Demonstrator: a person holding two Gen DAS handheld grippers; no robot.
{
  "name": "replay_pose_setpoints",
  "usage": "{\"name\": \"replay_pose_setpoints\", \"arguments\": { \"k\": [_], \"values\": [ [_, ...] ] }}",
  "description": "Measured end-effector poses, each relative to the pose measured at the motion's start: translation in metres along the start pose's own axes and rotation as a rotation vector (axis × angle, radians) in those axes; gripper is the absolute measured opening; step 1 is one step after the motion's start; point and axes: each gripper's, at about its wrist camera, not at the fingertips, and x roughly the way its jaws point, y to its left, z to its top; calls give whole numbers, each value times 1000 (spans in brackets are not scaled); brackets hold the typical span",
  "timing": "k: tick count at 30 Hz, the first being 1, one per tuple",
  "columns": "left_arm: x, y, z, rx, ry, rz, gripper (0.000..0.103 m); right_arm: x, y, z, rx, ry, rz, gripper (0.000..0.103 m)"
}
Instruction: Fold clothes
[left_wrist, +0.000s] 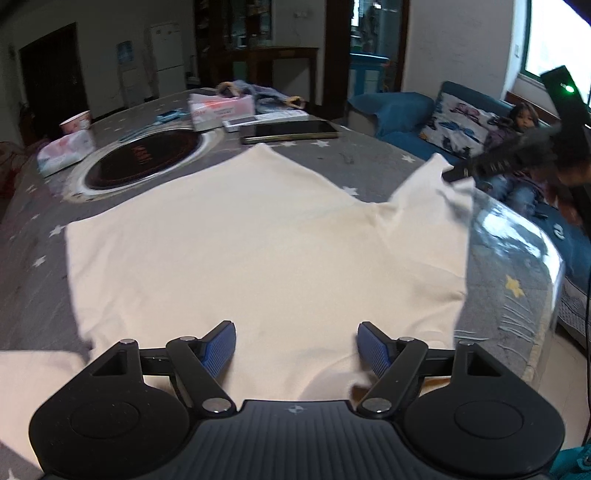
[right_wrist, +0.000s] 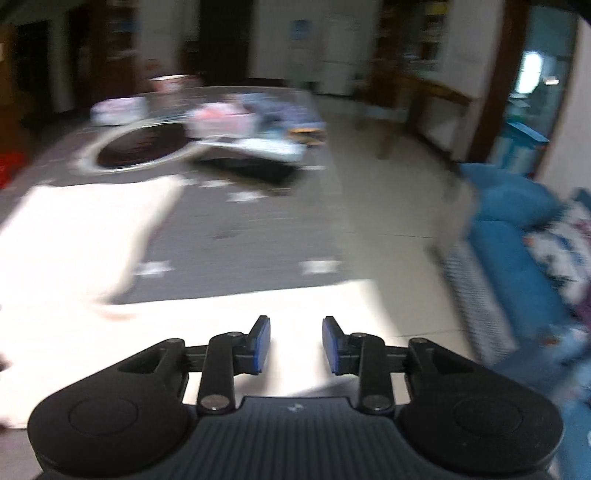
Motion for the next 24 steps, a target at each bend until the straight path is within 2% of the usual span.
{"name": "replay_pose_setpoints", "arguments": {
  "k": [5,9,17,20,24],
  "values": [
    [-16,17,-12,-51,-14,30,76,1,61,8,-109,1,191,31],
    [-32,42,-27,-129,-24,79,76,2,103,14,-205,-7,272,31],
    [-57,93,-47,-271,-30,172,74,13,155,16,-333,20,297,34],
    [-64,95,-34,-293,-80,132,74,16,159,18,-334,15,286,40],
    [-47,80,-9,-272,-97,50,71,23,152,24,-307,33,273,41]
  ]
}}
